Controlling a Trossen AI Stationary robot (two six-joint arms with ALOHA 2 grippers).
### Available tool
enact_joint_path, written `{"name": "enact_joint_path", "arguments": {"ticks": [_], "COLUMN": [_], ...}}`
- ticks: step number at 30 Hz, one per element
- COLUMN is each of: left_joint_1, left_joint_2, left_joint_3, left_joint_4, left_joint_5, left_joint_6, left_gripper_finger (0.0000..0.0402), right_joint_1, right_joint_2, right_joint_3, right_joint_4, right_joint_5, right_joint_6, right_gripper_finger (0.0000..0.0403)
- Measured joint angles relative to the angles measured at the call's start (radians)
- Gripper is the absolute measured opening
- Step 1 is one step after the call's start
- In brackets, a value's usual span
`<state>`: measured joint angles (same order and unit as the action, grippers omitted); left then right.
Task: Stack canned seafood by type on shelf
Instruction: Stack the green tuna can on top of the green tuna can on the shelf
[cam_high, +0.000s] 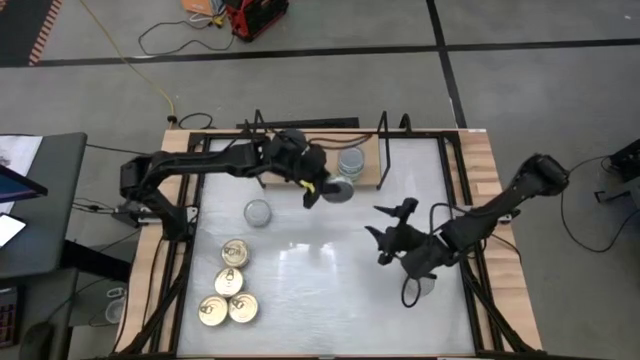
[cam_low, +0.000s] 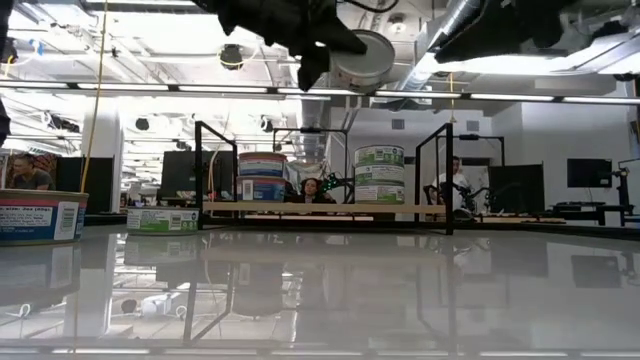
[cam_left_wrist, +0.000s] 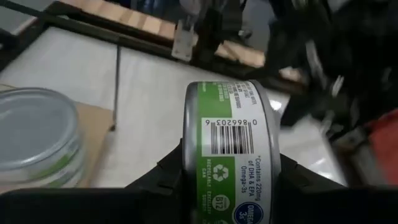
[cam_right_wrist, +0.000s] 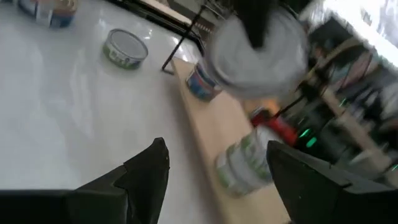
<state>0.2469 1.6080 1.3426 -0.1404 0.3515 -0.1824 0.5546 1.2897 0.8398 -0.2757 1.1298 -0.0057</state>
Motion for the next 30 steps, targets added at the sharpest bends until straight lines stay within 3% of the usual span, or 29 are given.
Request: {"name": "enact_joint_path", "arguments": {"ticks": [5,9,11,15,21,30], "left_joint_1": [0.001,-0.001,-0.001,0.0,0.034,0.155], "left_joint_2": [0.001,0.0,0.001,0.0,0.001,0.144], "left_joint_3": [-0.001,0.0,0.0,0.0,0.0,0.001], "left_joint_4": [0.059,0.076,0.076,0.077,0.091,0.272], "left_joint_5": [0.098,0.12,0.12,0.083,-0.002,-0.02], "left_joint_6": [-0.084,-0.126,-0.119,-0.058,-0.065,-0.291], "left_gripper_finger": [0.013,0.0129,0.0129,0.0129,0.0129,0.0129], "right_joint_1": [-0.015,-0.005,-0.007,-0.028,-0.125,-0.28], "right_joint_2": [0.066,0.128,0.148,0.129,-0.045,-0.2], "right_joint_3": [0.0,0.0,0.0,0.0,0.0,0.0], "right_joint_4": [0.273,0.469,0.547,0.559,0.304,0.147], "right_joint_5": [0.079,0.156,0.19,0.203,-0.01,-0.198], "right_joint_6": [-0.41,-0.744,-0.793,-0.635,-0.263,-0.022], "right_gripper_finger": [0.0292,0.0292,0.0292,0.0292,0.0292,0.0292]}}
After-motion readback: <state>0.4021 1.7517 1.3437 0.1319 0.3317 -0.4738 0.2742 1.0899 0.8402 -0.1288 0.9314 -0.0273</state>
